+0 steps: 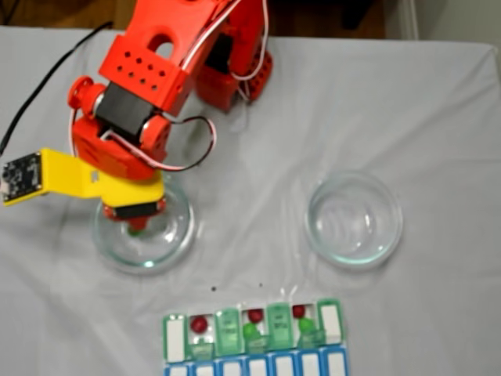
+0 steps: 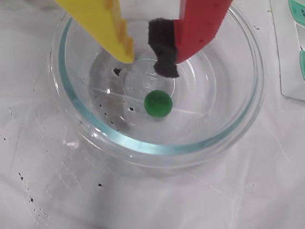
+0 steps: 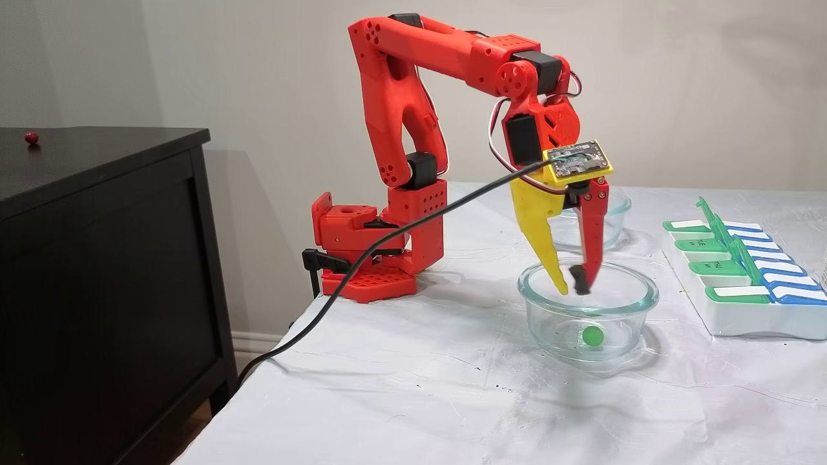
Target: Sort medicines into box.
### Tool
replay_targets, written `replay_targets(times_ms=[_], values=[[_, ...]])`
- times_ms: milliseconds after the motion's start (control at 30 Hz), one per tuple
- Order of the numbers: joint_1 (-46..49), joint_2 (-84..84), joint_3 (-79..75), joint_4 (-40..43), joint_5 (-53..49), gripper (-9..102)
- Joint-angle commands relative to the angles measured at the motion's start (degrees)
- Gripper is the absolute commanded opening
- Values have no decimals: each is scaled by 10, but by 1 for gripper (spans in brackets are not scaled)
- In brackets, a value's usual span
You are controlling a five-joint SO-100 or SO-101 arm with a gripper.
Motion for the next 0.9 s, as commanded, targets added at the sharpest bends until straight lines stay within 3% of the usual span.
replay_targets(times_ms=[0, 200, 333, 867], values=[[13, 11, -20, -18, -30, 15], [32, -27, -29, -25, -213, 14], [40, -29, -34, -42, -277, 15], [5, -61, 11, -116, -281, 20]])
